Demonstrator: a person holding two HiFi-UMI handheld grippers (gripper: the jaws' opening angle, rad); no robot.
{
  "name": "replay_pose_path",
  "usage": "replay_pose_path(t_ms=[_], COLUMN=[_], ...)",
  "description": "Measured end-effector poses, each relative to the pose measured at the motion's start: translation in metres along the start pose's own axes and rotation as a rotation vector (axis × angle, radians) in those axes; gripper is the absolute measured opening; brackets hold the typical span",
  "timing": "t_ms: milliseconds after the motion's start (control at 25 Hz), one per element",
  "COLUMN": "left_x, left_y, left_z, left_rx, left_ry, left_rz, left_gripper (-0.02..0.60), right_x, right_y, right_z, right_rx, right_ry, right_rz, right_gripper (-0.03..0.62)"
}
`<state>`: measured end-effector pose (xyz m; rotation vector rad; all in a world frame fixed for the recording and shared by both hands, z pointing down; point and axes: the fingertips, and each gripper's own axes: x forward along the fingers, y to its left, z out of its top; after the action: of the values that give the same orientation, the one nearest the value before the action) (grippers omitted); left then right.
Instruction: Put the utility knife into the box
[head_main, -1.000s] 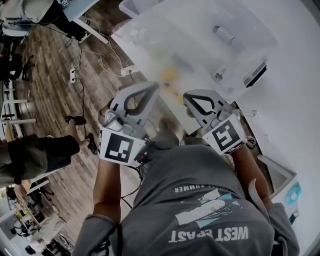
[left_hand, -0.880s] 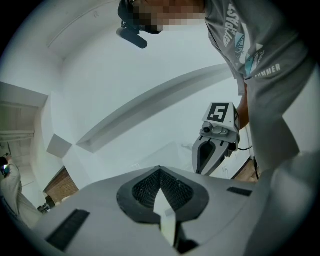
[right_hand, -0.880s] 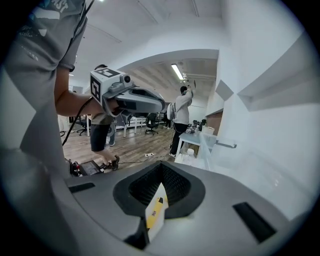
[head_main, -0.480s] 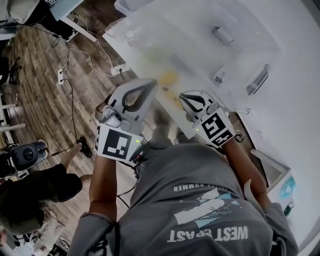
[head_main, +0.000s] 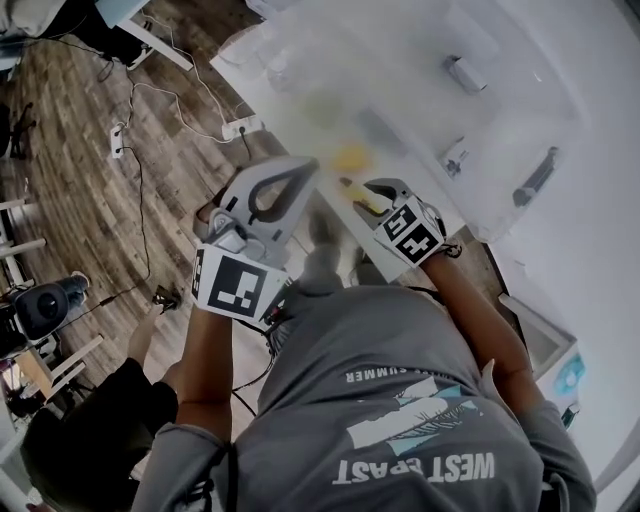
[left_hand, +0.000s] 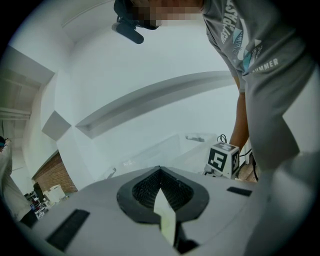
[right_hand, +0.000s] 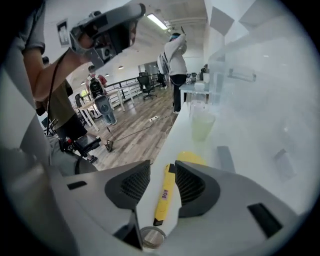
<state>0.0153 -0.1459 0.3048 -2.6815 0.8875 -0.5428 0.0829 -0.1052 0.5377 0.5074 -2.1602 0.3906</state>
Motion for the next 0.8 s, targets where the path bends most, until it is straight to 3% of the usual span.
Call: replay_pose_path(t_ms=[520, 800], left_x=[0.007, 0.009], left_y=[0.024, 0.032], left_z=[-0.029, -0.037], left_rx=[-0.021, -0.045], left_ry=[0.016, 0.014], left_rz=[-0.029, -0.017], left_gripper=[0.008, 0.008], right_x=[0.081, 0.086], right_y=[-0.014, -0.023], right_z=[-0.082, -0.094], right_rx=[0.107, 0.118], right_ry=[0.305, 0.327], right_rz=[-0.012, -0.051], right_gripper=[0.152, 0.122])
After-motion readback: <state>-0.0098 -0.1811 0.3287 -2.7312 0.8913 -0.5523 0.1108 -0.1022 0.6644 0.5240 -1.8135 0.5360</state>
